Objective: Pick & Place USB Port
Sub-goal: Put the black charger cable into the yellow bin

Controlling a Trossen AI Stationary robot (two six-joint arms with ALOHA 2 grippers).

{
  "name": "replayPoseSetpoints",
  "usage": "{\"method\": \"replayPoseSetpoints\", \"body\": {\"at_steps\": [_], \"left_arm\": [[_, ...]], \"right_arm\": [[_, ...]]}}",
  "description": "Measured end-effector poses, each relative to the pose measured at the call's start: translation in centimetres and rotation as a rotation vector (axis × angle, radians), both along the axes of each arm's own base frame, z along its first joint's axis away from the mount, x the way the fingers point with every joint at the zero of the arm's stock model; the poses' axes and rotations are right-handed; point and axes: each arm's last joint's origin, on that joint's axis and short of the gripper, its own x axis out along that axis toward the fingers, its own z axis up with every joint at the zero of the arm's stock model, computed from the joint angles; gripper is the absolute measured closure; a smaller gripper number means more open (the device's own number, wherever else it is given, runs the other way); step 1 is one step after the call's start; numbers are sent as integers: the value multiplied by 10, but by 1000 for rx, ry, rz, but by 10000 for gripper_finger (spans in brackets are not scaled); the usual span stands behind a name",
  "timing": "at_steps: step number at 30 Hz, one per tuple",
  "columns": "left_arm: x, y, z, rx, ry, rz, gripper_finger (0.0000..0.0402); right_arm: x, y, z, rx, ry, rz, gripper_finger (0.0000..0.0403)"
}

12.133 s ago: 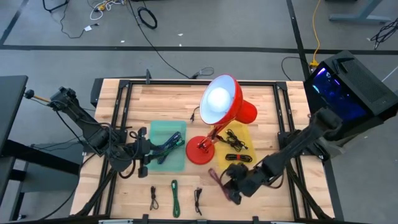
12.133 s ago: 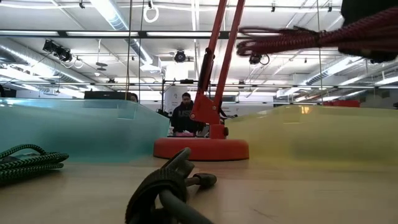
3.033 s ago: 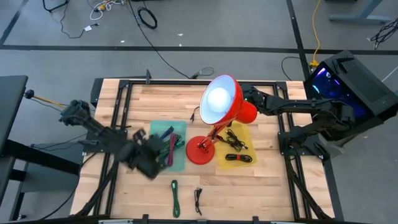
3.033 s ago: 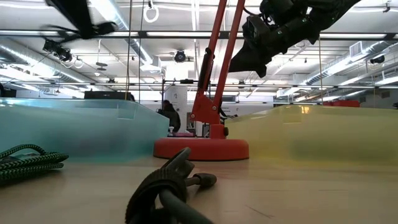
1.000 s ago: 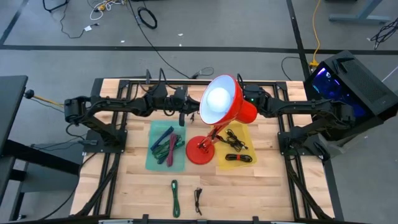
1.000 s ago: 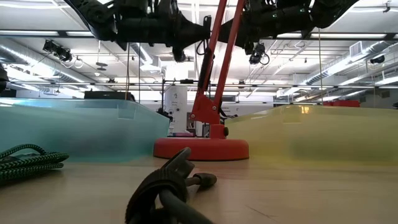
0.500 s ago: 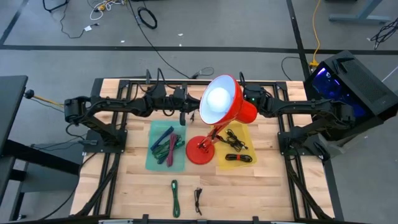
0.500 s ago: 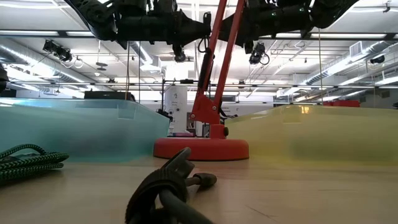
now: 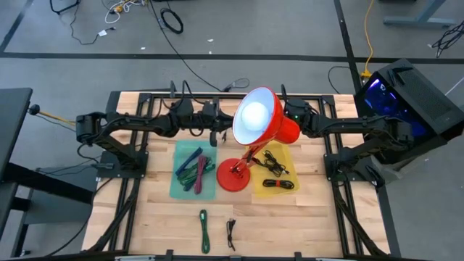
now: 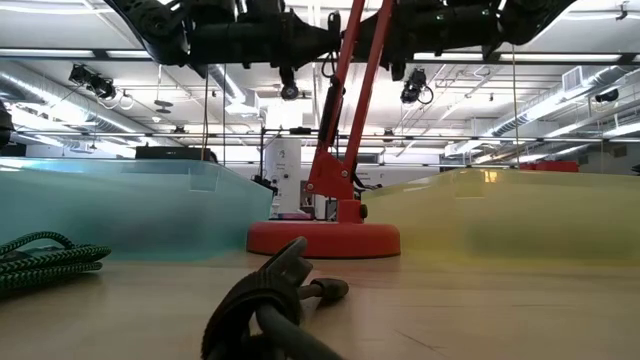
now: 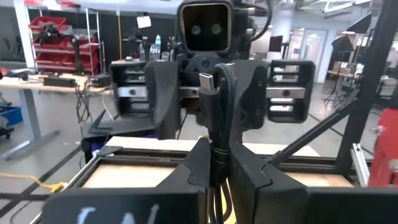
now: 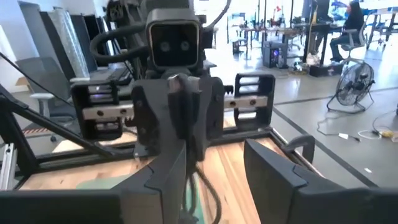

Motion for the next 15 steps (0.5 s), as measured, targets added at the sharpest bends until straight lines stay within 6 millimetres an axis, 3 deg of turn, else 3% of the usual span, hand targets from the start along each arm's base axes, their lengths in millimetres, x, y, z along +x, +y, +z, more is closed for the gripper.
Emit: {"method": "replayPoseSetpoints", "body": {"at_steps": [15], "left_arm": [[3,2,-7,5,17,27,370]], "right_arm": [[10,-4,-10,42,-15,-10,238]]}}
